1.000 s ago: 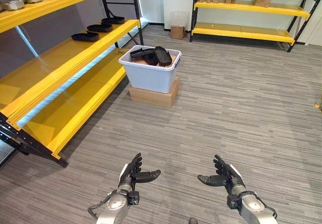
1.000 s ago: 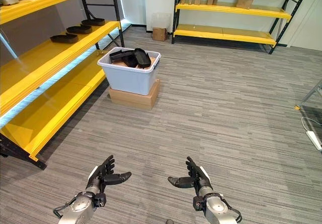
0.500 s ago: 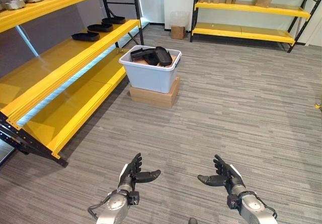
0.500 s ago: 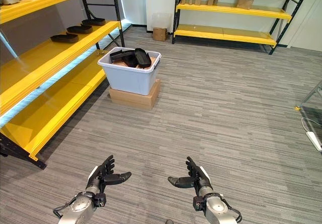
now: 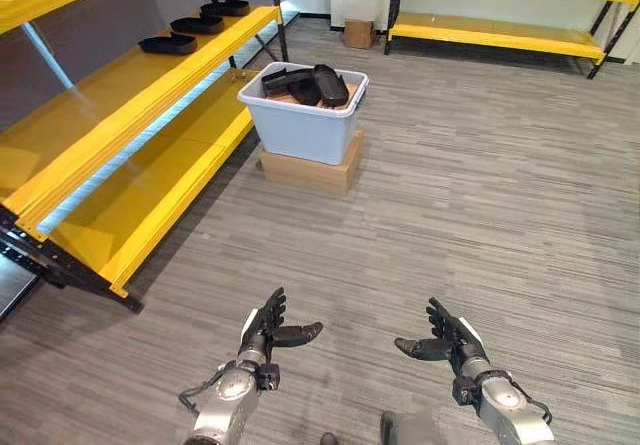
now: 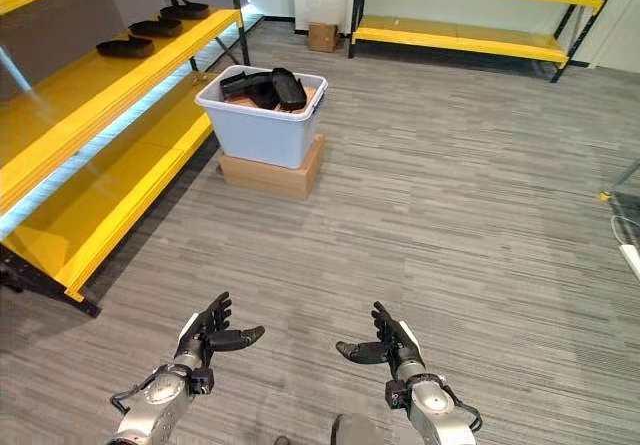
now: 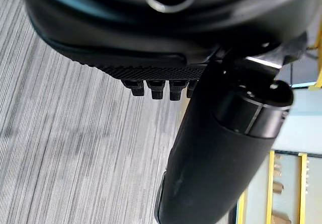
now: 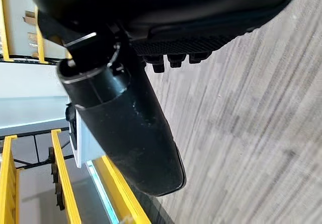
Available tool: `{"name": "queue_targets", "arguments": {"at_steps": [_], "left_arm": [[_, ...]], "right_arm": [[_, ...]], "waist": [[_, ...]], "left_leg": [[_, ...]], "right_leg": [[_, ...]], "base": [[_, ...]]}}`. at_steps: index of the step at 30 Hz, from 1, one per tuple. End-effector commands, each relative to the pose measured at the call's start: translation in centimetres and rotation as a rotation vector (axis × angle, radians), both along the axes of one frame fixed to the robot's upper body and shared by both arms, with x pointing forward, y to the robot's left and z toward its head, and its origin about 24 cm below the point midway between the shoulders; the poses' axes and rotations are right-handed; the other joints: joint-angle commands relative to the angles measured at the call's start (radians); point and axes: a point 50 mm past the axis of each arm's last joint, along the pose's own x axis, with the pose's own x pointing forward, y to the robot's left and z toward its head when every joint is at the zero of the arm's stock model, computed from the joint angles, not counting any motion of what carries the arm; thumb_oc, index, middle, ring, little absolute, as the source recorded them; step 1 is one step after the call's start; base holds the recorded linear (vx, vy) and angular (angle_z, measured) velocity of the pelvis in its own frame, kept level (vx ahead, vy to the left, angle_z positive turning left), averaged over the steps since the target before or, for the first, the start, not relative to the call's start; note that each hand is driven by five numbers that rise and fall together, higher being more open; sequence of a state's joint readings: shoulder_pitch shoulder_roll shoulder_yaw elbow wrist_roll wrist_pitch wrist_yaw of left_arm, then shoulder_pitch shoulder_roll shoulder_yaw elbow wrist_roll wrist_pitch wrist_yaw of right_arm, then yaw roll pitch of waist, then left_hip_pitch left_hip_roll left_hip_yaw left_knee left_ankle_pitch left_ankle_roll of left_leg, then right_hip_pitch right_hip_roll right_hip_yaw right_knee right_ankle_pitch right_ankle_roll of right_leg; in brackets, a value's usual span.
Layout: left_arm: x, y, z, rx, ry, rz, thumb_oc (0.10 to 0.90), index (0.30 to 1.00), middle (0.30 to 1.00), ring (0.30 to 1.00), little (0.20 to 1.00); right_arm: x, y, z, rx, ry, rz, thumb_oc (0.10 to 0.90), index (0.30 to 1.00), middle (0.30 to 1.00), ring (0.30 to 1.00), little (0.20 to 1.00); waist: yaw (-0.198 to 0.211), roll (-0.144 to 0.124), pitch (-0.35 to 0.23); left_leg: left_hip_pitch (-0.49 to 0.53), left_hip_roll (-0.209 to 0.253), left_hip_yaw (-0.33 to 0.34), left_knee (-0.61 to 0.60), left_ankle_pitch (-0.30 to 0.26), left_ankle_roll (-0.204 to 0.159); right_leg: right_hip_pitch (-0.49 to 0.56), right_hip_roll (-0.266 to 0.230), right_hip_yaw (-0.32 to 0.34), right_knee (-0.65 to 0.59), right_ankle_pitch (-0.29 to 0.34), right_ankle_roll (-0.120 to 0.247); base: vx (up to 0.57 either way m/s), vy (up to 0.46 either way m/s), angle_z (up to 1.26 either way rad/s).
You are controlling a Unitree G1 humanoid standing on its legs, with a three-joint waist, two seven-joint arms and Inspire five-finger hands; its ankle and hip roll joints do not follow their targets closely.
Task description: Move parts from the plastic box to the shelf.
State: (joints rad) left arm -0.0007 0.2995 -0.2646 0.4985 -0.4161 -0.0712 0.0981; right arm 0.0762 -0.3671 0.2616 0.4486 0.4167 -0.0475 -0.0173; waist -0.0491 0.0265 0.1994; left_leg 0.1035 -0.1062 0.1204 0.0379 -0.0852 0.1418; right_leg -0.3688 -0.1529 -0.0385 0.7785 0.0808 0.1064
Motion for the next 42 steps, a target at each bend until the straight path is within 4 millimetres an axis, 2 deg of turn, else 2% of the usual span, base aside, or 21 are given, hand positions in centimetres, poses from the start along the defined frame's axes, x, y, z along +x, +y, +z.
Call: {"name": "queue_targets", "arguments": {"at_steps": [1, 4, 6, 8, 10, 13, 14, 15, 16, 17, 18, 19, 20, 21, 22, 24, 27, 29, 32, 33, 42], "left_arm": [[2.6, 1.3, 4.2, 0.040, -0.229, 0.010, 0.900, 1.000, 1.000, 1.000, 1.000], [3.1, 1.0, 4.4, 0.036, -0.242, 0.012, 0.900, 1.000, 1.000, 1.000, 1.000], [2.9, 0.6, 4.4, 0.024, -0.245, 0.000, 0.900, 1.000, 1.000, 1.000, 1.000], [3.0, -0.3, 4.3, -0.006, -0.245, -0.015, 0.900, 1.000, 1.000, 1.000, 1.000], [3.5, -0.6, 4.8, -0.008, -0.268, -0.035, 0.900, 1.000, 1.000, 1.000, 1.000], [3.8, -0.7, 5.3, -0.039, -0.288, -0.022, 0.900, 1.000, 1.000, 1.000, 1.000], [3.8, -0.7, 5.5, -0.048, -0.294, -0.022, 0.900, 1.000, 1.000, 1.000, 1.000], [3.8, -0.6, 5.6, -0.048, -0.300, -0.016, 0.900, 1.000, 1.000, 1.000, 1.000], [3.7, -0.5, 5.7, -0.041, -0.302, -0.019, 0.900, 1.000, 1.000, 1.000, 1.000], [3.6, -0.6, 5.6, -0.042, -0.299, -0.020, 0.900, 1.000, 1.000, 1.000, 1.000], [3.7, -0.5, 5.6, -0.041, -0.299, -0.020, 0.900, 1.000, 1.000, 1.000, 1.000], [3.3, -0.5, 5.2, -0.040, -0.281, -0.017, 0.900, 1.000, 1.000, 1.000, 1.000], [3.3, -0.5, 5.2, -0.039, -0.281, -0.017, 0.900, 1.000, 1.000, 1.000, 1.000], [3.1, -0.3, 5.0, -0.032, -0.273, -0.016, 0.900, 1.000, 1.000, 1.000, 1.000], [2.8, -0.3, 4.5, -0.019, -0.254, -0.013, 0.900, 1.000, 1.000, 1.000, 1.000], [2.7, -0.3, 4.3, -0.021, -0.248, -0.014, 0.900, 1.000, 1.000, 1.000, 1.000], [2.4, 0.2, 4.1, -0.008, -0.237, -0.005, 0.900, 1.000, 1.000, 1.000, 1.000], [2.5, 0.1, 4.3, -0.001, -0.250, -0.023, 0.900, 1.000, 1.000, 1.000, 1.000], [2.9, 0.3, 4.7, 0.037, -0.267, -0.047, 0.900, 1.000, 1.000, 1.000, 1.000], [3.2, 0.5, 5.0, 0.053, -0.277, -0.046, 0.900, 1.000, 1.000, 1.000, 1.000], [3.5, 0.6, 5.4, 0.085, -0.287, -0.072, 0.900, 1.000, 1.000, 1.000, 1.000]], "right_arm": [[3.1, 0.8, 3.3, 0.078, -0.194, -0.003, 0.900, 1.000, 1.000, 1.000, 1.000], [3.3, 0.0, 4.0, 0.045, -0.225, 0.003, 0.900, 1.000, 1.000, 1.000, 1.000], [2.7, -0.6, 3.9, 0.019, -0.217, 0.009, 0.900, 1.000, 1.000, 1.000, 1.000], [2.5, -1.3, 3.7, 0.005, -0.199, -0.003, 0.900, 1.000, 1.000, 1.000, 1.000], [2.5, -1.8, 3.9, -0.005, -0.207, 0.001, 0.900, 1.000, 1.000, 1.000, 1.000], [3.0, -2.2, 4.6, -0.034, -0.230, 0.011, 0.900, 1.000, 1.000, 1.000, 1.000], [3.3, -2.5, 5.1, -0.042, -0.251, 0.007, 0.900, 1.000, 1.000, 1.000, 1.000], [3.5, -2.8, 5.3, -0.052, -0.262, 0.001, 0.900, 1.000, 1.000, 1.000, 1.000], [3.7, -3.1, 5.6, -0.061, -0.271, -0.007, 0.900, 1.000, 1.000, 1.000, 1.000], [3.7, -3.4, 5.7, -0.071, -0.275, -0.016, 0.900, 1.000, 1.000, 1.000, 1.000], [3.7, -3.4, 5.7, -0.070, -0.275, -0.016, 0.900, 1.000, 1.000, 1.000, 1.000], [3.4, -3.8, 5.5, -0.074, -0.269, -0.043, 0.900, 1.000, 1.000, 1.000, 1.000], [3.4, -3.8, 5.5, -0.073, -0.269, -0.044, 0.900, 1.000, 1.000, 1.000, 1.000], [3.3, -3.8, 5.4, -0.073, -0.268, -0.054, 0.900, 1.000, 1.000, 1.000, 1.000], [2.8, -3.7, 4.8, -0.063, -0.250, -0.067, 0.900, 1.000, 1.000, 1.000, 1.000], [2.6, -3.5, 4.5, -0.058, -0.237, -0.066, 0.900, 1.000, 1.000, 1.000, 1.000], [2.2, -2.4, 4.1, -0.038, -0.224, -0.027, 0.900, 1.000, 1.000, 1.000, 1.000], [2.2, -1.9, 3.9, -0.018, -0.216, -0.019, 0.900, 1.000, 1.000, 1.000, 1.000], [2.7, -0.4, 4.1, 0.030, -0.234, 0.018, 0.900, 1.000, 1.000, 1.000, 1.000], [3.1, 0.1, 4.4, 0.041, -0.252, 0.028, 0.900, 1.000, 1.000, 1.000, 1.000], [3.0, 0.4, 4.5, 0.065, -0.255, 0.037, 0.900, 1.000, 1.000, 1.000, 1.000]], "waist": [[-0.023, 0.007, -0.029], [-0.069, -0.014, -0.034], [-0.078, -0.013, -0.046], [-0.101, 0.011, -0.083], [-0.114, 0.029, -0.099], [-0.093, -0.003, -0.093], [-0.073, -0.027, -0.071], [-0.050, -0.044, -0.045], [-0.039, -0.068, -0.032], [-0.023, -0.068, -0.012], [-0.023, -0.071, -0.013], [0.002, -0.080, -0.012], [0.003, -0.083, -0.013], [0.013, -0.078, -0.017], [0.028, -0.059, -0.040], [0.034, -0.054, -0.044], [0.039, -0.037, -0.071], [0.036, -0.040, -0.085], [0.043, -0.055, -0.097], [0.044, -0.061, -0.101], [0.023, -0.052, -0.113]], "left_leg": [[0.086, 0.094, -0.064, -0.001, -0.064, -0.079], [0.196, 0.076, -0.104, 0.000, -0.144, -0.122], [0.251, 0.092, -0.114, 0.015, -0.171, -0.145], [0.270, 0.156, -0.144, 0.057, -0.120, -0.182], [0.243, 0.201, -0.162, 0.124, 0.019, -0.227], [0.057, 0.205, -0.175, 0.530, 0.248, -0.255], [-0.029, 0.172, -0.184, 0.701, 0.269, -0.254], [-0.083, 0.145, -0.174, 0.806, 0.240, -0.243], [-0.137, 0.137, -0.154, 0.823, 0.207, -0.223], [-0.181, 0.161, -0.125, 0.814, 0.157, -0.208], [-0.181, 0.159, -0.124, 0.812, 0.160, -0.208], [-0.279, 0.196, -0.069, 0.655, 0.099, -0.196], [-0.278, 0.193, -0.067, 0.649, 0.103, -0.195], [-0.302, 0.232, -0.051, 0.487, 0.105, -0.199], [-0.287, 0.328, -0.037, 0.105, 0.212, -0.238], [-0.278, 0.335, -0.048, 0.032, 0.240, -0.252], [-0.232, 0.316, -0.079, -0.023, 0.230, -0.259], [-0.213, 0.294, -0.045, -0.014, 0.216, -0.256], [-0.215, 0.240, -0.011, 0.045, 0.142, -0.211], [-0.222, 0.216, 0.005, 0.080, 0.107, -0.196], [-0.183, 0.159, 0.036, 0.080, 0.046, -0.143]], "right_leg": [[-0.001, 0.038, 0.035, -0.176, -0.033, 0.045], [0.002, 0.043, 0.016, -0.614, 0.026, 0.073], [0.011, 0.048, -0.004, -0.659, 0.065, 0.078], [-0.025, 0.102, -0.017, -0.516, 0.020, 0.031], [-0.021, 0.123, -0.038, -0.459, -0.045, -0.003], [0.093, 0.158, -0.016, -0.526, -0.090, -0.068], [0.144, 0.154, -0.005, -0.561, -0.093, -0.087], [0.182, 0.153, 0.004, -0.574, -0.104, -0.098], [0.210, 0.135, 0.009, -0.589, -0.105, -0.100], [0.245, 0.139, 0.016, -0.599, -0.113, -0.097], [0.245, 0.137, 0.016, -0.601, -0.112, -0.097], [0.309, 0.120, 0.020, -0.635, -0.127, -0.080], [0.308, 0.117, 0.022, -0.637, -0.126, -0.079], [0.336, 0.115, 0.025, -0.649, -0.137, -0.068], [0.394, 0.103, 0.036, -0.670, -0.174, -0.046], [0.427, 0.097, 0.045, -0.678, -0.187, -0.042], [0.469, 0.068, 0.064, -0.658, -0.221, -0.016], [0.475, 0.041, 0.061, -0.646, -0.212, 0.001], [0.465, -0.018, 0.079, -0.623, -0.176, 0.039], [0.455, -0.051, 0.091, -0.622, -0.123, 0.058], [0.394, -0.089, 0.138, -0.549, 0.017, 0.090]], "base": [[0.51, 0.174, -0.03], [0.58, -0.117, 0.89], [0.63, -0.239, 0.99], [0.75, -0.360, 0.38], [0.46, -0.270, 0.95], [0.32, -0.280, 0.51], [0.24, -0.289, -0.16], [0.21, -0.254, -0.58], [0.22, -0.179, -0.42], [0.16, -0.100, -0.36], [0.34, -0.025, -0.20], [0.26, 0.002, -0.25], [0.41, 0.056, -0.28], [0.57, 0.284, -0.78], [0.58, 0.277, -1.01], [0.42, 0.218, -0.29], [0.39, 0.253, -0.44], [0.35, 0.264, -0.56], [0.29, 0.250, -0.32], [0.17, 0.167, -0.26], [0.12, 0.147, -0.16]]}}
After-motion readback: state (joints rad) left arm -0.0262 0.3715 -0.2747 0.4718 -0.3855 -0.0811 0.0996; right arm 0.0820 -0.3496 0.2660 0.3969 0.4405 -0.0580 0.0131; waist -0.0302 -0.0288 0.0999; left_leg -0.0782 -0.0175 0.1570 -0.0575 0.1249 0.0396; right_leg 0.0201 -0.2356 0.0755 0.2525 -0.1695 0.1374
